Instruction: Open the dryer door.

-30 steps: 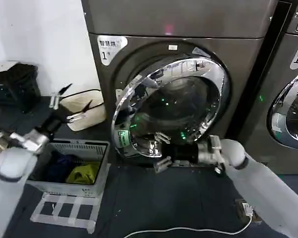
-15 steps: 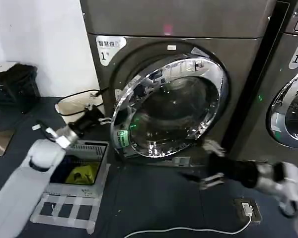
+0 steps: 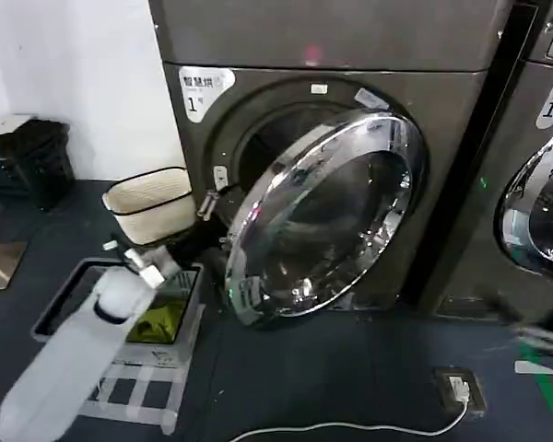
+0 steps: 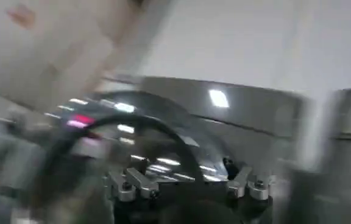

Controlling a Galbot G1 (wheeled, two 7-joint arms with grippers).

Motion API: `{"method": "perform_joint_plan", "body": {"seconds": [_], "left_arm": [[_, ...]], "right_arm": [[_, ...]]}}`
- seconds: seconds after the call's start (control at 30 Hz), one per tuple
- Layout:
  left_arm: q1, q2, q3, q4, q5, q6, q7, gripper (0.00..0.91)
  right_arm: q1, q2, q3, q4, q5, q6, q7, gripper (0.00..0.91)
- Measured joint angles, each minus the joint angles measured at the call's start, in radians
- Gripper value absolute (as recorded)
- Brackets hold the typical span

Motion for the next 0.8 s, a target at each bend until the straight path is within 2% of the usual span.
{"method": "perform_joint_plan", "body": {"seconds": [0.2,0.4,0.5,0.6,0.8], "left_arm": [[-0.048,-0.055,0.098,0.034,0.001,-0.025,0.001,0.907],[-0.101,-0.125,0.196,0.079,0.007,-0.035,-0.001,0.907],[-0.127,-0.162,0.239,0.105,0.011,-0.041,-0.002,0.907],[-0.154,-0.202,0.281,0.133,0.011,-0.045,-0.003,0.907],[-0.212,-0.295,0.37,0.198,0.017,-0.053,-0.005,0.907]], "right_arm": [[-0.056,0.175,0.211,-0.045,-0.094,-0.029,0.238,0.907],[-0.053,0.295,0.373,-0.093,-0.191,-0.085,0.402,0.907],[-0.063,0.338,0.423,-0.121,-0.287,-0.063,0.495,0.907],[-0.065,0.373,0.464,-0.148,-0.379,-0.071,0.604,0.907],[-0.036,0.417,0.556,-0.211,-0.509,-0.172,0.79,0.907]]}}
